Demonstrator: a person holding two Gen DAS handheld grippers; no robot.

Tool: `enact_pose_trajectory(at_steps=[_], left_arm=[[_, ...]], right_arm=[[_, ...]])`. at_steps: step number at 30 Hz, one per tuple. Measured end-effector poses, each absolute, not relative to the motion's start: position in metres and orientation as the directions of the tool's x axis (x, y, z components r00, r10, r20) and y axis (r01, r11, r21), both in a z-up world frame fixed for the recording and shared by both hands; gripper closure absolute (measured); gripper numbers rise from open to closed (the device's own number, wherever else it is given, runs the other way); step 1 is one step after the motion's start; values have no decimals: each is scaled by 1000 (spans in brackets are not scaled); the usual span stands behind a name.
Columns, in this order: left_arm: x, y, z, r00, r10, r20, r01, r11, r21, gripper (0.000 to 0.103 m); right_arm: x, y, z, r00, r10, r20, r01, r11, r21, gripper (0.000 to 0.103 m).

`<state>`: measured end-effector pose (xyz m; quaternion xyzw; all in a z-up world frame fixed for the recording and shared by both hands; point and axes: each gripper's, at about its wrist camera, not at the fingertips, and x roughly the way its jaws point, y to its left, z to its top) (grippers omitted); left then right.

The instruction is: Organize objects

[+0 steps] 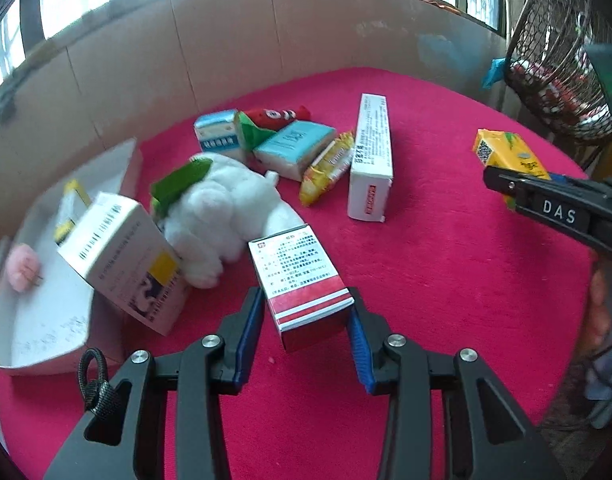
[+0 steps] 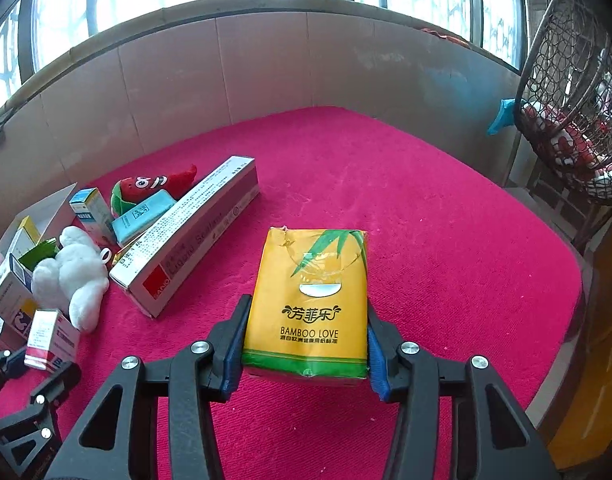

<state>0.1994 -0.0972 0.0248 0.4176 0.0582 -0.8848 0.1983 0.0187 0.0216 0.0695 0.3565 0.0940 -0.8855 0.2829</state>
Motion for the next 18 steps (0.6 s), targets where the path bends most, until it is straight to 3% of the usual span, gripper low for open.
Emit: enact_pose_trajectory(at_steps=[7, 18], left_arm=[[201, -112, 13, -570, -146, -808, 365, -927, -90, 63], [200, -97, 19, -599, -154, -786, 307, -950, -48, 63]], right_arm=[[24, 20, 74, -592, -437, -677, 573, -819, 27, 50], [34, 12, 80, -602, -432, -671, 589, -808, -8, 50]])
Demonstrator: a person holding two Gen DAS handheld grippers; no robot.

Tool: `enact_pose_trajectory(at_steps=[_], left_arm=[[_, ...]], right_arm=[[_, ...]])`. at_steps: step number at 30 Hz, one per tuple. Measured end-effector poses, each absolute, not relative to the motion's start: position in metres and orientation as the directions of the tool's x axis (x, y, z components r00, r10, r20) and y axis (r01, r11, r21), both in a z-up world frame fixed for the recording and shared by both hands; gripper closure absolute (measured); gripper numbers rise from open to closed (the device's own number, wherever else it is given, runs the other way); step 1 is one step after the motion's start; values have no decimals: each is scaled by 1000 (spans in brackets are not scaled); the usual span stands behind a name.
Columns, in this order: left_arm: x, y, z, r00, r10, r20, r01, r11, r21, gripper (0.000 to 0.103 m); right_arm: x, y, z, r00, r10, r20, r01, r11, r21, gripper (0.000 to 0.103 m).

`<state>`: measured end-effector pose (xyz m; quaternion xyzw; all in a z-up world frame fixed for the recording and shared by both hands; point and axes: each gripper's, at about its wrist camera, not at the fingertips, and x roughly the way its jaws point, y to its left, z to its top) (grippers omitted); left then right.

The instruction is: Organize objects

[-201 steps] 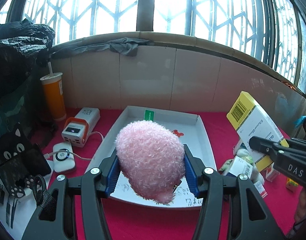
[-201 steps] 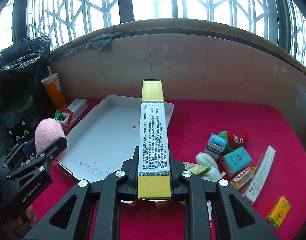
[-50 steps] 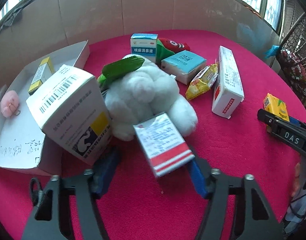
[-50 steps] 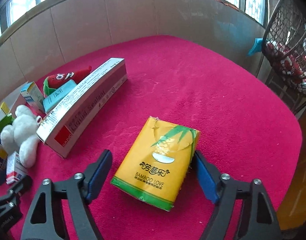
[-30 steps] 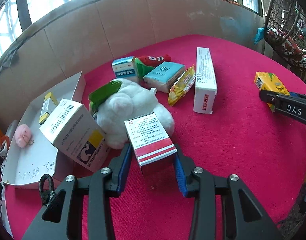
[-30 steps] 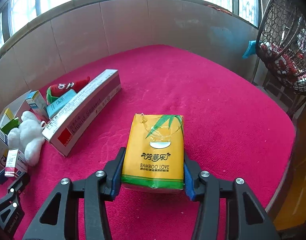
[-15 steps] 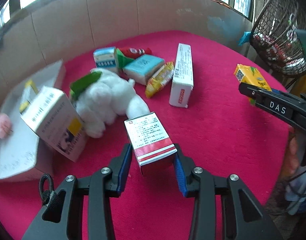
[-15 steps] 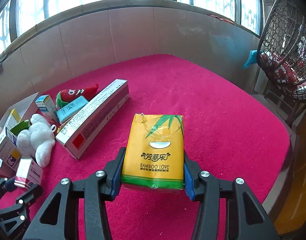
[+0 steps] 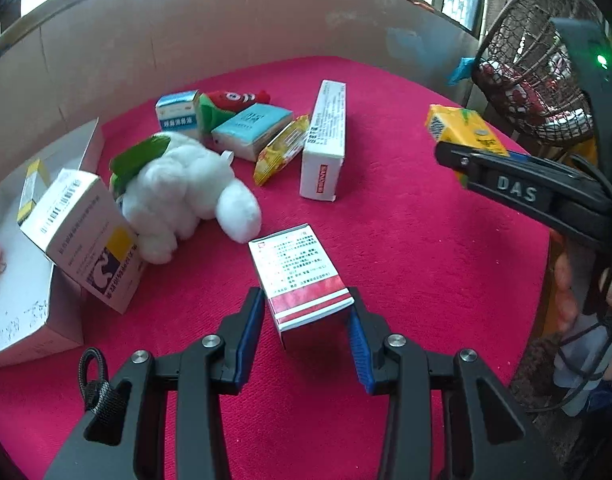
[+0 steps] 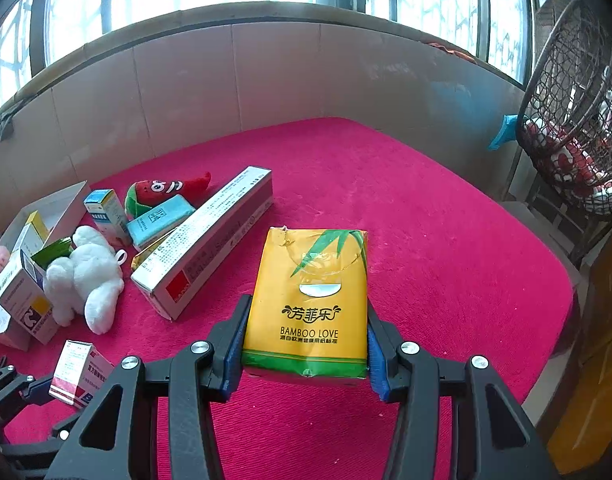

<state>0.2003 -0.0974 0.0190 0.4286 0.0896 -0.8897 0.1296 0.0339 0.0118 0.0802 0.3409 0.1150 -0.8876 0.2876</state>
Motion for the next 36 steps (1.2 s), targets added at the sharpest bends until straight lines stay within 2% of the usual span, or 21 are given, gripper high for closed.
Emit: enact_pose_trajectory(at_steps=[25, 36], left_arm=[[214, -102, 29, -668, -100, -738, 273, -955, -118, 64], [229, -108, 37, -701, -119, -703, 288, -949, -127, 63]], right_arm=[[70, -17, 99, -645, -419, -639, 620, -776, -116, 50], [94, -36, 112, -662, -440, -607, 645, -746, -163, 50]])
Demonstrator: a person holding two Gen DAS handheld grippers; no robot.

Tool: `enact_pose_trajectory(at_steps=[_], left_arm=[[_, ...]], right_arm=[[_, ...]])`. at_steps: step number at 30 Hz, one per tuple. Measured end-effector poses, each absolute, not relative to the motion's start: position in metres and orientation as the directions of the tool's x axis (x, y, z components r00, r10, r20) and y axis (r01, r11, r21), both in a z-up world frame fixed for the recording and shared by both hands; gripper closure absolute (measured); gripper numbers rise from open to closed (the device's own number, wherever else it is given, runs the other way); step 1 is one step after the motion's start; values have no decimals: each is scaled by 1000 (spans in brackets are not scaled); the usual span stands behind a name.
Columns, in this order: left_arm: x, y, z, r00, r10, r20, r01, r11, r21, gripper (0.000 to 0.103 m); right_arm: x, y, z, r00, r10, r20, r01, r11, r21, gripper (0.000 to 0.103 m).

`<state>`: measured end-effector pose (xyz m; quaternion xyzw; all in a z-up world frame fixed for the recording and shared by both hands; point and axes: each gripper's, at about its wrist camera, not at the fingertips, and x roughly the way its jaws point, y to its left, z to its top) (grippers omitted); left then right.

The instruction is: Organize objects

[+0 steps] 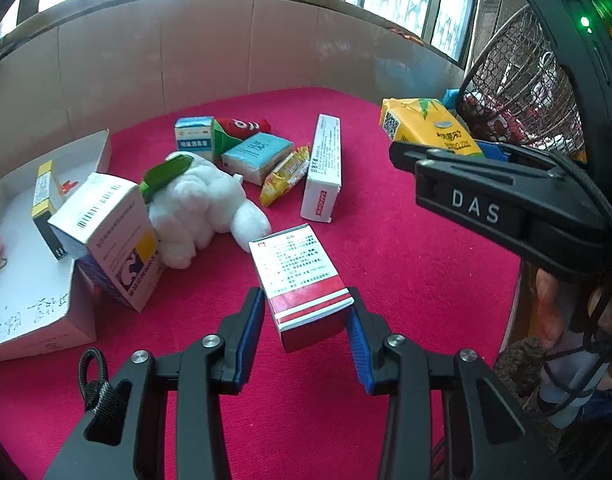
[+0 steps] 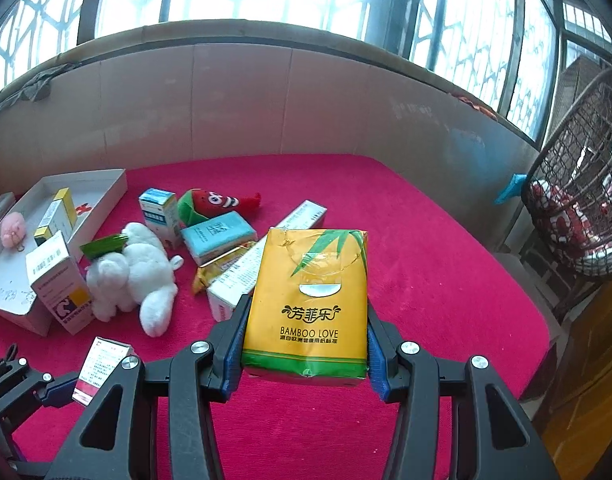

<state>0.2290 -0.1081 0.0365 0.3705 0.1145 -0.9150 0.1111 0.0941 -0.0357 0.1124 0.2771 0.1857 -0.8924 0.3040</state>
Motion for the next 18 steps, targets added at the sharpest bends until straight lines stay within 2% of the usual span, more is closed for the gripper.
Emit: enact_pose_trajectory(at_steps=[18], left_arm=[[263, -151, 63, -768, -215, -604, 403, -895, -194, 64]], right_arm=[[127, -64, 132, -694, -473, -543, 676, -686, -267, 50]])
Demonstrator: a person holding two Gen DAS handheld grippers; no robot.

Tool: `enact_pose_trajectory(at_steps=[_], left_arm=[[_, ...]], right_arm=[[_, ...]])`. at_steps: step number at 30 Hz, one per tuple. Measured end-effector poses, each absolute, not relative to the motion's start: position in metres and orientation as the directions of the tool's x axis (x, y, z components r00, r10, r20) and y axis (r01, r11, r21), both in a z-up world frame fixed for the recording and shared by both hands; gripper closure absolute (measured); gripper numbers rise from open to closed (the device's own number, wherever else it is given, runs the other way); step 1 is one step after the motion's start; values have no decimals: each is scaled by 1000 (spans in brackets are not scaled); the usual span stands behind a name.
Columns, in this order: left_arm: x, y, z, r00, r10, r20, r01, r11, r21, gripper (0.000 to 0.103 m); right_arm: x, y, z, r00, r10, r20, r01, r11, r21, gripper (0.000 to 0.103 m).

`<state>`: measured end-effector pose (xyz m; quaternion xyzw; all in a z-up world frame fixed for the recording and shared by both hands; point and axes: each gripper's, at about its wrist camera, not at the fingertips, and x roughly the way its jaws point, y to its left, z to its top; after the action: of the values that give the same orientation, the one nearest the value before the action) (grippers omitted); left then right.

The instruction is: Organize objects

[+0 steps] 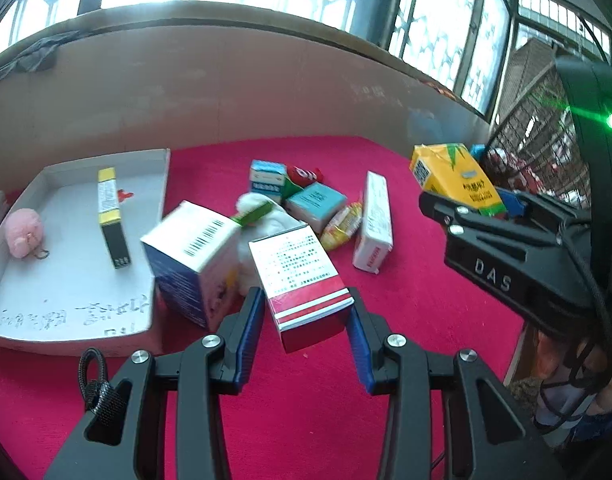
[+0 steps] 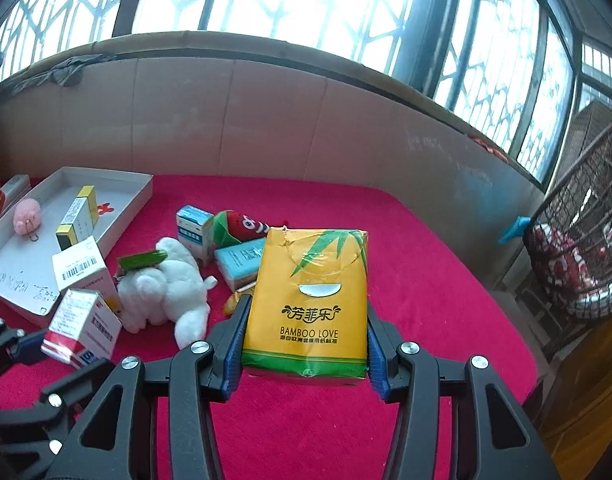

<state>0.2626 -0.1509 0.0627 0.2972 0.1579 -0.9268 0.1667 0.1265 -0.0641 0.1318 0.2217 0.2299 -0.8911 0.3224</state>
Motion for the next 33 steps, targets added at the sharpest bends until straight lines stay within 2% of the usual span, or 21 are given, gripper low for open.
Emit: enact_pose_trajectory(at_steps=[8, 20, 33], left_arm=[[281, -176, 73, -781, -275, -560, 468, -852, -234, 64], [338, -230, 88, -749, -447, -490, 618, -739, -270, 64], [388, -281, 85, -657, -588, -472, 744, -606, -281, 64]], right_arm=[[150, -91, 135, -725, -470, -504, 675, -630, -384, 50], [184, -126, 128, -778, -464, -423, 628, -545, -556, 50], [233, -167, 128, -763, -557, -328, 605, -437, -665, 50]])
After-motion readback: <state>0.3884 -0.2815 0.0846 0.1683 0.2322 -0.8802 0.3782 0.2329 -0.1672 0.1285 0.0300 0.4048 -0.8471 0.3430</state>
